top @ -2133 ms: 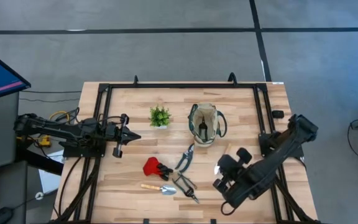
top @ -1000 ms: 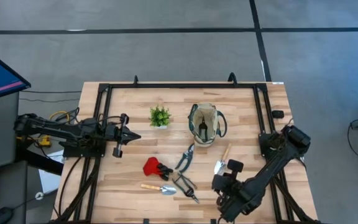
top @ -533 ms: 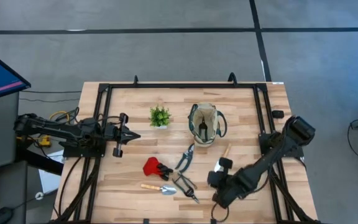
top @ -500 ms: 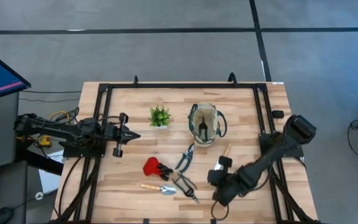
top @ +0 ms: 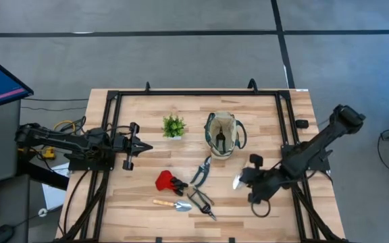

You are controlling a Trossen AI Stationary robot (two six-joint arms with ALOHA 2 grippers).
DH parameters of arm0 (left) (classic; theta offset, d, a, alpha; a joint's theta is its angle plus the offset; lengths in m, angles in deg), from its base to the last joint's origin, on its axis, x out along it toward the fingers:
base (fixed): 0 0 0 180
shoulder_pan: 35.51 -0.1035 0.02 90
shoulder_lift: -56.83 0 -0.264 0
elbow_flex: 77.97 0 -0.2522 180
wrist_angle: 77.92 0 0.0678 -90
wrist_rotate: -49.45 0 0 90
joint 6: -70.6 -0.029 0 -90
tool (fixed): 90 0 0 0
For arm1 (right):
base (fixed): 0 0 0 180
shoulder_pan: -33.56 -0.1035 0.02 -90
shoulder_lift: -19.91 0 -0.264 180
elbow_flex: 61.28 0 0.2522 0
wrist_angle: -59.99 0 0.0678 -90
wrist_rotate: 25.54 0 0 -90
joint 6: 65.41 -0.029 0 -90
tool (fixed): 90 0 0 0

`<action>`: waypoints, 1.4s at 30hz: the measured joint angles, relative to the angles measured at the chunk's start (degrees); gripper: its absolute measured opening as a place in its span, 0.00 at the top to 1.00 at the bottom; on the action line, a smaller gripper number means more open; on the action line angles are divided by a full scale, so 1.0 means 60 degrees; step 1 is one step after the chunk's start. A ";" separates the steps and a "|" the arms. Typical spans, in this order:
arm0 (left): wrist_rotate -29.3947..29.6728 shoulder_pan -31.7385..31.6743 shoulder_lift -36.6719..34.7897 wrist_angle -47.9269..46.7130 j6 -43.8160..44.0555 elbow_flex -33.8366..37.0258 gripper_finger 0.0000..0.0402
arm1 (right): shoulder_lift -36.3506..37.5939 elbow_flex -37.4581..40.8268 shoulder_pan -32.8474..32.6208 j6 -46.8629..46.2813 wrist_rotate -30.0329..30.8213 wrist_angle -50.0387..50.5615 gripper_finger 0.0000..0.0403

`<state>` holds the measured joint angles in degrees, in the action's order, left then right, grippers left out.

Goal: Pick & Place Garden tools in Gardening bag
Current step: Put the green shear scissors into the white gardening bag

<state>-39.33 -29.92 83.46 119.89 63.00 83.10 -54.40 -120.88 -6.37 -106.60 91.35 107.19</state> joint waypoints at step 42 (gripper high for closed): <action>-0.0002 0.0004 0.0370 -0.0020 0.1020 0.0077 0.99 | -0.3649 -0.0979 0.1837 0.6834 -0.2240 -0.5219 1.00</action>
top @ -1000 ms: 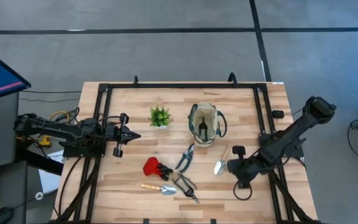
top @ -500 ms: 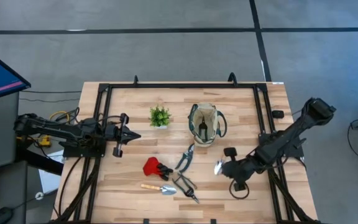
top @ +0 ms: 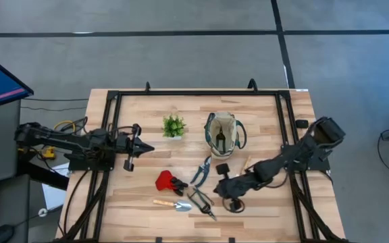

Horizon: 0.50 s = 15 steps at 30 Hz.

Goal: Pick & Place Garden tools in Gardening bag
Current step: Put the green shear scissors into the white gardening bag

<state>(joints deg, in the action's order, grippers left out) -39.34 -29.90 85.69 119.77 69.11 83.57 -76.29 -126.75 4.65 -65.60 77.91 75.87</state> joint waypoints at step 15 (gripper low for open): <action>-0.0629 0.0000 0.0630 0.0058 0.0618 0.0003 0.99 | -0.0902 -0.1904 0.1466 0.0016 -0.0056 0.2501 1.00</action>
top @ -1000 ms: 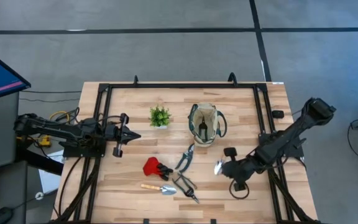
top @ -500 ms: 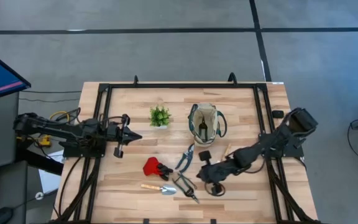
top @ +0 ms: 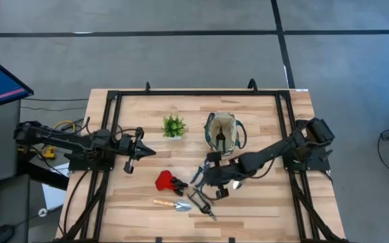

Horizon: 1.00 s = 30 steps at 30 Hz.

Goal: Pick & Place Garden tools in Gardening bag
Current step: Put the green shear scissors into the white gardening bag

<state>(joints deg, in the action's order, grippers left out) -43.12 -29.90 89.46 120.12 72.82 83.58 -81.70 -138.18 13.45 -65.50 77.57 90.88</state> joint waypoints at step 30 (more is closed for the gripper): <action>-0.0011 0.0000 0.0466 -0.0060 -0.0036 -0.0004 0.99 | -0.1560 0.0012 0.0429 0.2511 -0.0953 -0.0883 0.55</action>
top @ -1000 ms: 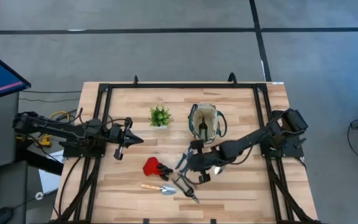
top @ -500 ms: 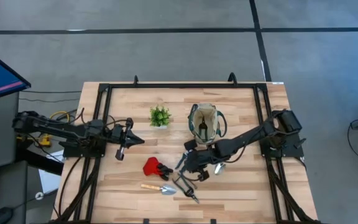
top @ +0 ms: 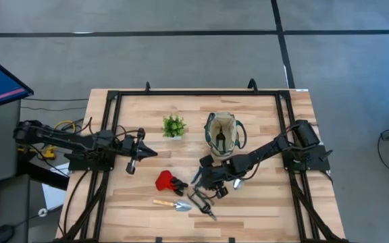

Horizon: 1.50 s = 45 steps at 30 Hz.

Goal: Pick & Place Garden tools in Gardening bag
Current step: Put the green shear scissors into the white gardening bag

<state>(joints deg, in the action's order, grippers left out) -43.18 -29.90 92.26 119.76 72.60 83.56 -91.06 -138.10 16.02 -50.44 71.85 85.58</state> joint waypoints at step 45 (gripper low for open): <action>0.0000 0.0004 0.0515 0.0018 0.0291 -0.0004 0.99 | 0.1645 -0.0908 0.0471 -0.1565 -0.0993 0.1061 0.91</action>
<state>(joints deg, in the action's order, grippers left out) -43.18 -29.88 95.35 119.87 74.35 83.54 -81.19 -143.55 18.85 -59.82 65.90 91.94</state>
